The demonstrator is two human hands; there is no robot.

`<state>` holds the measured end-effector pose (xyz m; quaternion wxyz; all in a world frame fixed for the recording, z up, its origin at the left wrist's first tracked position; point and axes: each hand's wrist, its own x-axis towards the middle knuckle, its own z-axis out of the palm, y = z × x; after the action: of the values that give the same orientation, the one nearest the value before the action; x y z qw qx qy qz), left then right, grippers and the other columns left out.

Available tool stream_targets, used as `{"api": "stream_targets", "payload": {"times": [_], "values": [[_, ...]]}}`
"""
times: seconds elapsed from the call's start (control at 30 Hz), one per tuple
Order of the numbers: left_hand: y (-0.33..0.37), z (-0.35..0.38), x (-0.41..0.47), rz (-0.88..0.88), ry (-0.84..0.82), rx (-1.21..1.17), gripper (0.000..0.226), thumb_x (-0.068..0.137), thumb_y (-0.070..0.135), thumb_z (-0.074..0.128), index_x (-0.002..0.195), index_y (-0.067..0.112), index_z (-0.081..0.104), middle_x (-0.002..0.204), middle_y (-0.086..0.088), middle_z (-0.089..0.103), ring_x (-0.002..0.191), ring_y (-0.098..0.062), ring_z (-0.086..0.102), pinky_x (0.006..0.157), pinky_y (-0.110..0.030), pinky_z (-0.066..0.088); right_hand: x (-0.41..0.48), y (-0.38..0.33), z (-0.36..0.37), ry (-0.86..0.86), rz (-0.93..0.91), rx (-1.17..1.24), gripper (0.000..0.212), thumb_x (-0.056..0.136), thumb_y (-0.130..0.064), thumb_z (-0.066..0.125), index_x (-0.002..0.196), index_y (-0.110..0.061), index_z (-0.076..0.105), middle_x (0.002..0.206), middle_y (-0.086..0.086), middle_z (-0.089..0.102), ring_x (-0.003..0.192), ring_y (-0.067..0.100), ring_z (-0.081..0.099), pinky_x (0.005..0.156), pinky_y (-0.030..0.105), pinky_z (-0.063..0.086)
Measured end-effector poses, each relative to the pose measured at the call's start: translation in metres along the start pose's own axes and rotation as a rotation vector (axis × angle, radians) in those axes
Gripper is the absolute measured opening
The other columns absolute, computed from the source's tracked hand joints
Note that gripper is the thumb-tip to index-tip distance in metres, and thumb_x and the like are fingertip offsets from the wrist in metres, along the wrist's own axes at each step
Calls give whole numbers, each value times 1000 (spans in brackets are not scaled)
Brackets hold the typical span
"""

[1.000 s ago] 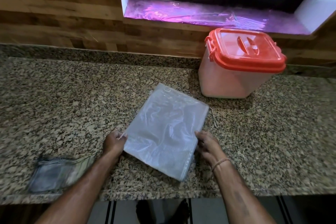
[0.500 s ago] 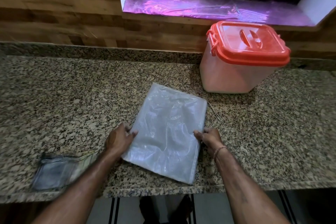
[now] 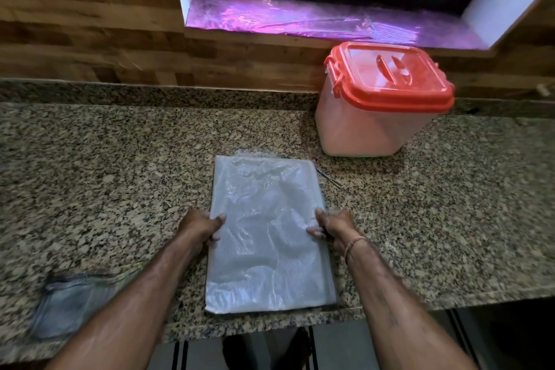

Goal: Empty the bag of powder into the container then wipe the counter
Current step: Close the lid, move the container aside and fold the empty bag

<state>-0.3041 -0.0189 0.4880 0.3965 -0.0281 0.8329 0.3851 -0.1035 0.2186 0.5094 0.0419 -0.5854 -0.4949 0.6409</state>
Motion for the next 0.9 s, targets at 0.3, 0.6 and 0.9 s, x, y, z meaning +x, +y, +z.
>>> {"api": "stream_targets", "payload": {"times": [0.3, 0.6, 0.9], "values": [[88, -67, -14, 351, 218, -370, 51, 87, 59, 71, 81, 9, 73, 54, -6, 70, 51, -20, 66, 64, -33, 58, -20, -99, 27, -117, -286, 268, 30, 103, -33, 61, 98, -4, 65, 89, 18, 69, 62, 23, 72, 53, 27, 62], [-1, -51, -31, 138, 221, -93, 41, 85, 45, 76, 77, 5, 72, 86, -21, 77, 69, -27, 68, 66, -37, 53, -11, -29, 21, 10, -232, -126, 32, 94, -33, 70, 97, -1, 74, 95, 18, 76, 78, 27, 70, 70, 39, 59], [-46, -17, -47, 381, 369, 673, 95, 92, 52, 68, 163, 22, 12, 167, -15, 18, 151, -37, 28, 112, -53, 36, 9, 48, 10, 140, -219, -426, 42, 72, -42, 79, 57, -7, 60, 81, 14, 77, 68, 30, 74, 58, 32, 50]]}}
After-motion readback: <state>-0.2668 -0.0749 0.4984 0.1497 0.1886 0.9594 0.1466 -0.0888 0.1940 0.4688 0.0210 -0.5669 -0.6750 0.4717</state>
